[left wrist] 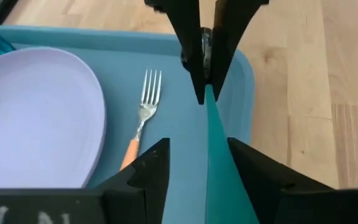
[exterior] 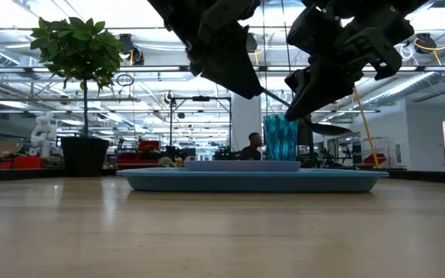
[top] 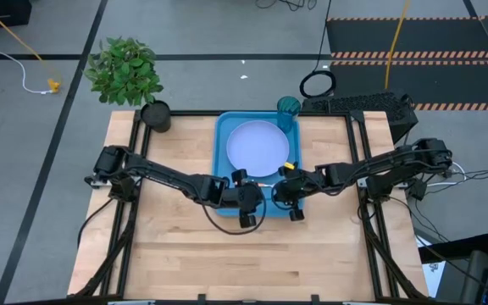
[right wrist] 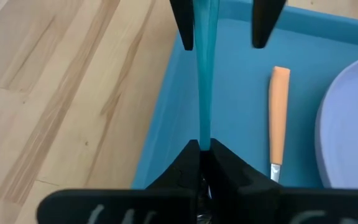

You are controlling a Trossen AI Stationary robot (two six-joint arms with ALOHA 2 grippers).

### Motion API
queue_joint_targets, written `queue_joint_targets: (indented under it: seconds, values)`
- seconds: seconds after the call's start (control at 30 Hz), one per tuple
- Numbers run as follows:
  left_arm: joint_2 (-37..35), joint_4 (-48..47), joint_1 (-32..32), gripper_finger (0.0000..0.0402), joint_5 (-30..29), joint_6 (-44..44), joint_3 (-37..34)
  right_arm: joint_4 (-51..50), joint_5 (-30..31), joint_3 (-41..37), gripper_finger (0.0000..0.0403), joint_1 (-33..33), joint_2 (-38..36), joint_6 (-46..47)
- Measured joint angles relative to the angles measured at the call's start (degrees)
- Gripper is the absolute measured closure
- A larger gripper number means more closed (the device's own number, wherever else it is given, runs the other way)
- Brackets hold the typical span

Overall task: Pick and place plate/cup/fork/spoon on tray
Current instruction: Put the blue spoon on the blue serving tray to the right of the orange fork

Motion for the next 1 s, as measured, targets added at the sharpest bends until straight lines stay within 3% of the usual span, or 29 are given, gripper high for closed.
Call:
queue_joint_targets:
  seconds: [0.43, 0.87, 1.0]
  values:
    - [-0.01, -0.2, 0.29, 0.0345, 0.83, 1.16, 0.01, 0.43, 0.34, 0.0, 0.0398, -0.04, 0.0, -0.06]
    - [-0.01, -0.01, 0.29, 0.0345, 0.09, 2.19, 0.02, 0.45, 0.32, 0.0, 0.0397, -0.03, 0.0, -0.5]
    - [-0.01, 0.06, 0.29, 0.0345, -0.01, 2.4, 0.02, 0.45, 0.28, 0.0, 0.037, 0.15, 0.0, -1.01]
